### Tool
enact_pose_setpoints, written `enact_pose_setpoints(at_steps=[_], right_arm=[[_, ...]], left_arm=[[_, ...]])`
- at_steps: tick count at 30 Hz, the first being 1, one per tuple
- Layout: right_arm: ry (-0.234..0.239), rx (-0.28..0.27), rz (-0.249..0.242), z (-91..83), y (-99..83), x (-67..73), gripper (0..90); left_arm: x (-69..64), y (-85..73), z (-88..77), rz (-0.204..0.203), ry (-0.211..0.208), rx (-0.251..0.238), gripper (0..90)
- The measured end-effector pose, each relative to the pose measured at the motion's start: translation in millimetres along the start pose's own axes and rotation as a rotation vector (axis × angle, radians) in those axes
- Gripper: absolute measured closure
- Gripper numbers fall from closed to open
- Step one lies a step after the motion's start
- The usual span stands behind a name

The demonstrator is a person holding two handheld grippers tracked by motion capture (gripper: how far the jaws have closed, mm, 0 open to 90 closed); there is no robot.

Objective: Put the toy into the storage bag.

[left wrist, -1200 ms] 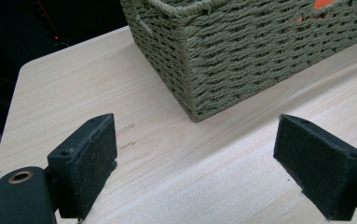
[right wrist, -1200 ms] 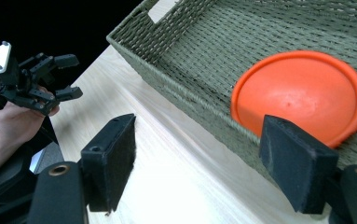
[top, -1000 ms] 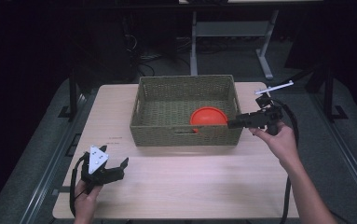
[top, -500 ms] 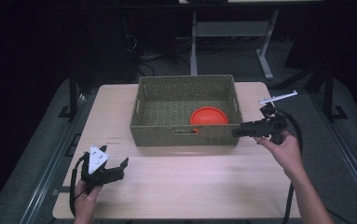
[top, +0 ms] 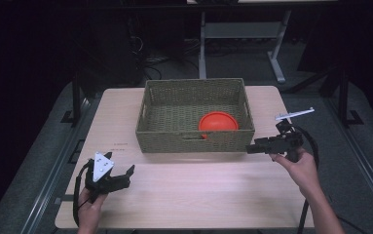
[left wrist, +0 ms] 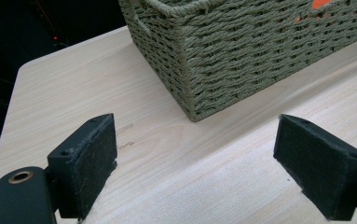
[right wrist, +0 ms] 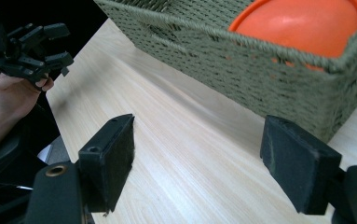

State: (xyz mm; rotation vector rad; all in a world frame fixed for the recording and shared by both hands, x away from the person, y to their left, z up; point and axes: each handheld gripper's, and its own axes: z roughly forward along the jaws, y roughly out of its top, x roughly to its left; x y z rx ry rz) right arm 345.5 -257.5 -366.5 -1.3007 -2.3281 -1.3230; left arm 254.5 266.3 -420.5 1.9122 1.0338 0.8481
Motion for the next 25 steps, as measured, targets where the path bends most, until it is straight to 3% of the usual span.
enact_pose_setpoints(at_steps=[19,25], right_arm=[[-0.003,-0.021,0.001,-3.7,-46.1,-9.2,23.8],[-0.025,-0.091,-0.014,-3.2,-83.2,-2.4,22.2]], left_arm=[[-1.2,-0.4,1.1,0.002,-0.001,-0.007,12.8],[-2.1,-0.2,2.0,0.01,-0.007,-0.002,12.8]])
